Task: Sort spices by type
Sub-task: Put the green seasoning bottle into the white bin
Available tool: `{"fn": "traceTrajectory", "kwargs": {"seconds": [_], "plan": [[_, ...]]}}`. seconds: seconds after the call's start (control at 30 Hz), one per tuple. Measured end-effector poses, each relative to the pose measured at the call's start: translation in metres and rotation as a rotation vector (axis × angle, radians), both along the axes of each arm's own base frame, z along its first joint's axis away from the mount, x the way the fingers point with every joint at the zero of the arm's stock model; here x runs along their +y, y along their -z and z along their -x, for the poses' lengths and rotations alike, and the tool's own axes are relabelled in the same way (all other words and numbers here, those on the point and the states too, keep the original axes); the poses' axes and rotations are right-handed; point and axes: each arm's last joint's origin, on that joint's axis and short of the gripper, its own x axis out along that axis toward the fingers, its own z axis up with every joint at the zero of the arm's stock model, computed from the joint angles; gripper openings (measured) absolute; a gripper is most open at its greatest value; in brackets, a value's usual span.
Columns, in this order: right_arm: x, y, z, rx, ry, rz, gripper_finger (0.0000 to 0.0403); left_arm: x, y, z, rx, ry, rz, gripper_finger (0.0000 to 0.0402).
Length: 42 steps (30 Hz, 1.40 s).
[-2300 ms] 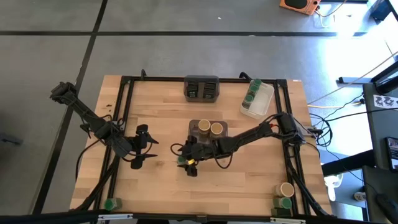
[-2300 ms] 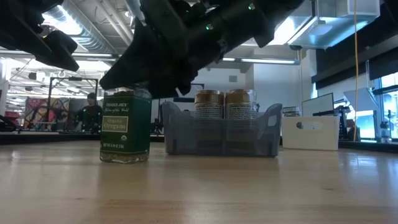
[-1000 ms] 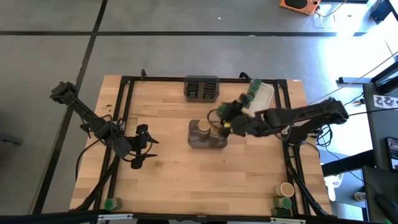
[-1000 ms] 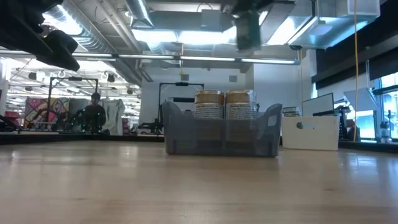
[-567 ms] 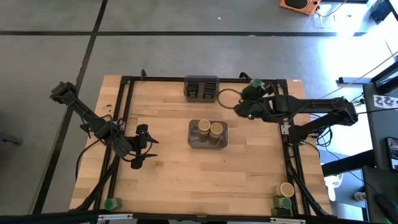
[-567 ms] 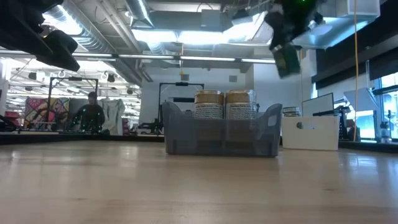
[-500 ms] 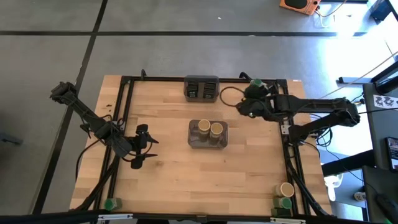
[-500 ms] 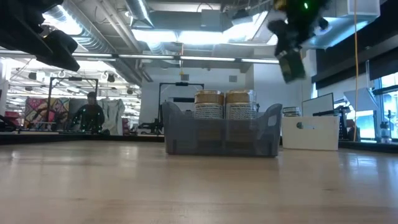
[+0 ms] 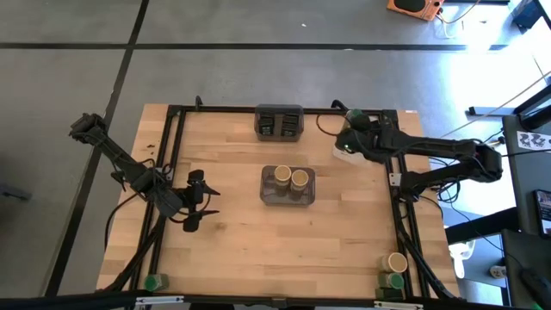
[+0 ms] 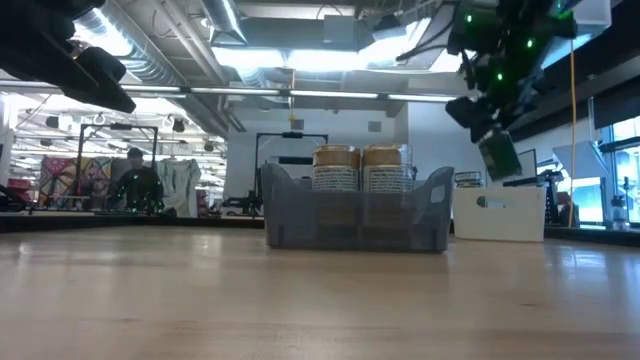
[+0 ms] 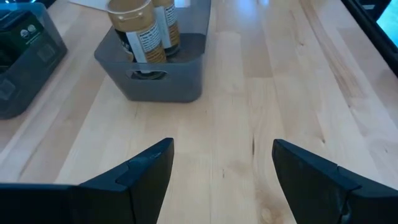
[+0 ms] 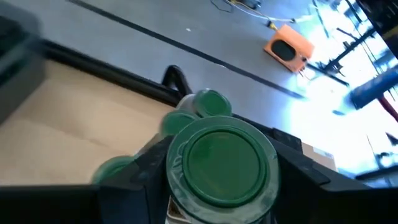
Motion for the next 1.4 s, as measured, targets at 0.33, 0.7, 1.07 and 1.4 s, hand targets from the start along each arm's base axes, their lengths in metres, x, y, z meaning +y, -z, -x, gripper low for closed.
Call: {"fn": "traceTrajectory", "kwargs": {"seconds": [0.33,0.7,1.07,1.4], "plan": [[-0.013,0.035,0.010,-0.032,0.080,0.008,0.0202,0.000,0.000,0.000,0.000,0.000,0.000,0.0269],[-0.012,0.054,0.012,-0.082,0.092,0.047,0.0202,0.000,0.000,0.000,0.000,0.000,0.000,0.0269],[-0.008,0.076,0.024,-0.084,0.141,0.043,0.0218,0.000,0.000,0.000,0.001,0.000,0.000,0.0270],[-0.007,0.079,0.025,-0.072,0.138,0.037,0.0258,0.000,0.000,0.000,-0.006,-0.012,-0.008,0.0270]]}}
